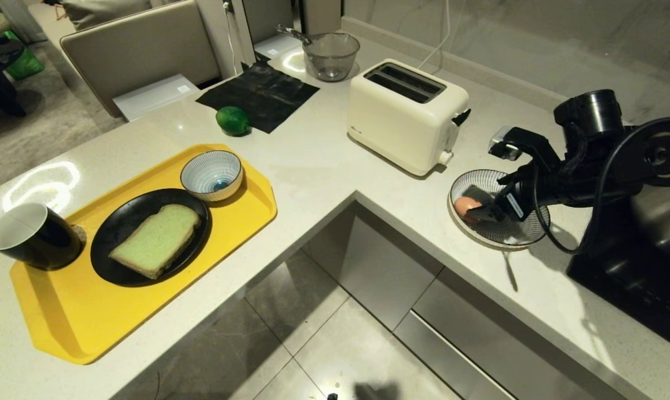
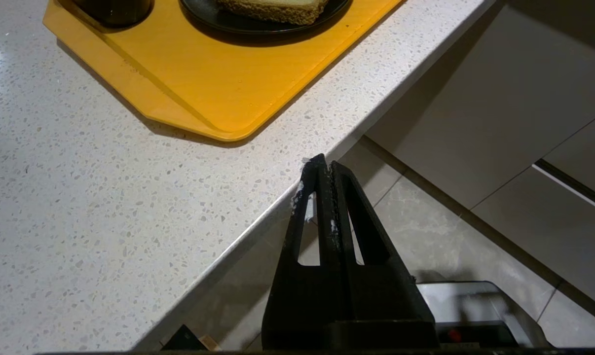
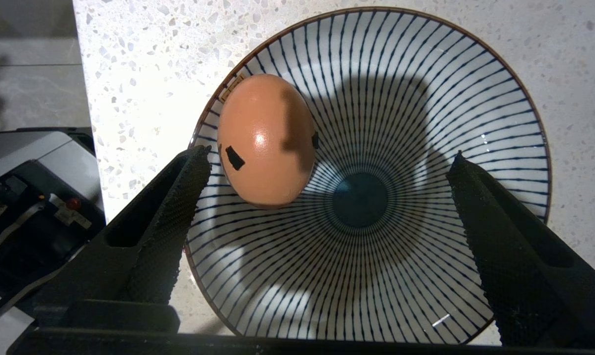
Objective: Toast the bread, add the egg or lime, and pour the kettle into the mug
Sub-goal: Pick up the egg
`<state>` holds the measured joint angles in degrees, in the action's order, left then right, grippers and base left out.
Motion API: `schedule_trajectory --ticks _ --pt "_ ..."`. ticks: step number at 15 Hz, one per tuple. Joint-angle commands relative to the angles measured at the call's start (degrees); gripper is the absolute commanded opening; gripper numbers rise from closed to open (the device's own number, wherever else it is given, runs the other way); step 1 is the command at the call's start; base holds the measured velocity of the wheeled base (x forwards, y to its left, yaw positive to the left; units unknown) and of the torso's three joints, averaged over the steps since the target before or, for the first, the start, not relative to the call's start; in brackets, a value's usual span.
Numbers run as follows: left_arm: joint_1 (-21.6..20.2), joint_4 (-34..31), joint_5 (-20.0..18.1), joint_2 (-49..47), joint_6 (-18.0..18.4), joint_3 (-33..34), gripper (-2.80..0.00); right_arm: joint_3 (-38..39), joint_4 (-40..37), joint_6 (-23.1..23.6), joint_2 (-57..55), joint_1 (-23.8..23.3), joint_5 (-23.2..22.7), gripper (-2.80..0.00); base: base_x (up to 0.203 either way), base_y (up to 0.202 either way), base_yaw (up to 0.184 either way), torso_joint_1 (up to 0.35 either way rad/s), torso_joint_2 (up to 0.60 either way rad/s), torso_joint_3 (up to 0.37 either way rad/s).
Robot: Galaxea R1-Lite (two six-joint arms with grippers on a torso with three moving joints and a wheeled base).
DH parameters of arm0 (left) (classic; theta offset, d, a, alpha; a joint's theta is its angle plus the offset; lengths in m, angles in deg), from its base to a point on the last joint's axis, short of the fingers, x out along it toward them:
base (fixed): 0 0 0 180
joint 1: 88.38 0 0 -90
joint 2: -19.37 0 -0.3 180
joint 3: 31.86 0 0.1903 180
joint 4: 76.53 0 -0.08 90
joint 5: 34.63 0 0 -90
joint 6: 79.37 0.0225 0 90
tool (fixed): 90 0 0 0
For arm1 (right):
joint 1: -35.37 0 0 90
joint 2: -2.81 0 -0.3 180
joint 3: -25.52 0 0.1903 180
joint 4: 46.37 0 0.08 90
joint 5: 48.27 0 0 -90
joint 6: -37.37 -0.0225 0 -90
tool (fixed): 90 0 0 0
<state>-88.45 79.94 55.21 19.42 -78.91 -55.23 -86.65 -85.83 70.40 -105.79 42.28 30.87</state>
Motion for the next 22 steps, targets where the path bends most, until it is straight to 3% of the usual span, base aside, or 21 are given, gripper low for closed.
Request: schedule_trajectory --ticks 1,22 --pt "-0.1 0.0 0.0 0.0 0.0 0.0 -2.80 -0.1 -0.1 0.2 -1.1 0.0 -0.1 0.00 0.000 0.000 0.000 0.000 0.00 0.000" --pt "0.0 0.1 0.0 0.0 0.0 0.0 -2.80 -2.4 -0.1 0.2 -4.3 1.1 -0.1 0.00 0.000 0.000 0.000 0.000 0.00 0.000"
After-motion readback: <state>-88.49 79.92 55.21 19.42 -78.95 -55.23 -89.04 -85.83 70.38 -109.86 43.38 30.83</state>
